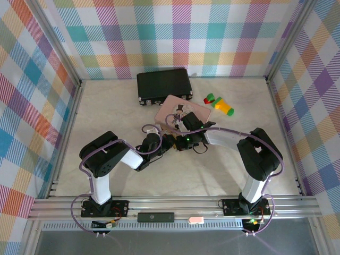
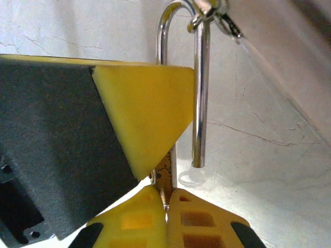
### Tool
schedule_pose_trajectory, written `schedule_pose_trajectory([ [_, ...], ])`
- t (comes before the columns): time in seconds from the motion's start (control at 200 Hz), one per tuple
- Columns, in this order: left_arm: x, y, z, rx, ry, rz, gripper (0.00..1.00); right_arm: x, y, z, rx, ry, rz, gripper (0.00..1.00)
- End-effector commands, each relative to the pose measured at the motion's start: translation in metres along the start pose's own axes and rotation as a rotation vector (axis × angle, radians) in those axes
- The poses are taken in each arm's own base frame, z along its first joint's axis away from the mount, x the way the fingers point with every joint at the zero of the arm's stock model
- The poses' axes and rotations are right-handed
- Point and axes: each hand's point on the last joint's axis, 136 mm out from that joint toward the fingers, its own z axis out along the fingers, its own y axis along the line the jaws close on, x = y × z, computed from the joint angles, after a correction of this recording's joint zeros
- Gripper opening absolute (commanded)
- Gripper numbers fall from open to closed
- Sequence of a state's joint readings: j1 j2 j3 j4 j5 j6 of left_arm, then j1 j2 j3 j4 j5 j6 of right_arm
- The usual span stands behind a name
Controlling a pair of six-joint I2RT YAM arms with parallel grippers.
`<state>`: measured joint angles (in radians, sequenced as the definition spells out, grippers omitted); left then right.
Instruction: Unlock the padlock with the key
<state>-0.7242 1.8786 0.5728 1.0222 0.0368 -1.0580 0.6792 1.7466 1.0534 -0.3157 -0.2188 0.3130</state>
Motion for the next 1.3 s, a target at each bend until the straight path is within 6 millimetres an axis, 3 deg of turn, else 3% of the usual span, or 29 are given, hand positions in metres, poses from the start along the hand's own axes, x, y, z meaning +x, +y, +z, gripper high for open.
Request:
schedule_pose_trajectory([
  [0.0,-0.004,-0.004,-0.001,0.008,-0.004,0.012,0.00,-0.017,0.012,-0.031,-0.032,-0.094,0.006,0.16],
  [0.085,-0.006,-0.005,-0.003,0.008,-0.019,-0.001,0.00,-0.022,0.009,-0.057,0.005,-0.168,0.064,0.35],
  [0.275,-0.013,-0.007,-0.003,0.005,-0.058,-0.028,0.00,-0.036,-0.015,-0.095,0.068,-0.336,0.187,0.53],
  [0.415,-0.017,-0.009,-0.004,0.005,-0.107,-0.066,0.00,-0.045,-0.056,-0.110,0.203,-0.425,0.338,0.65],
  [0.535,-0.019,-0.010,-0.005,-0.005,-0.151,-0.095,0.00,-0.050,-0.079,-0.112,0.274,-0.457,0.406,0.71],
  [0.7,-0.021,-0.007,-0.008,-0.024,-0.206,-0.141,0.00,-0.054,-0.094,-0.098,0.258,-0.457,0.465,0.74],
  [0.95,-0.028,-0.004,-0.012,-0.023,-0.325,-0.246,0.00,-0.033,-0.121,-0.076,0.326,-0.420,0.626,0.73],
  [1.12,-0.036,-0.004,-0.011,-0.025,-0.400,-0.299,0.00,-0.023,-0.124,-0.066,0.307,-0.410,0.698,0.68],
  [1.29,-0.045,0.011,-0.019,-0.061,-0.486,-0.369,0.00,-0.018,-0.126,-0.069,0.304,-0.435,0.740,0.64],
])
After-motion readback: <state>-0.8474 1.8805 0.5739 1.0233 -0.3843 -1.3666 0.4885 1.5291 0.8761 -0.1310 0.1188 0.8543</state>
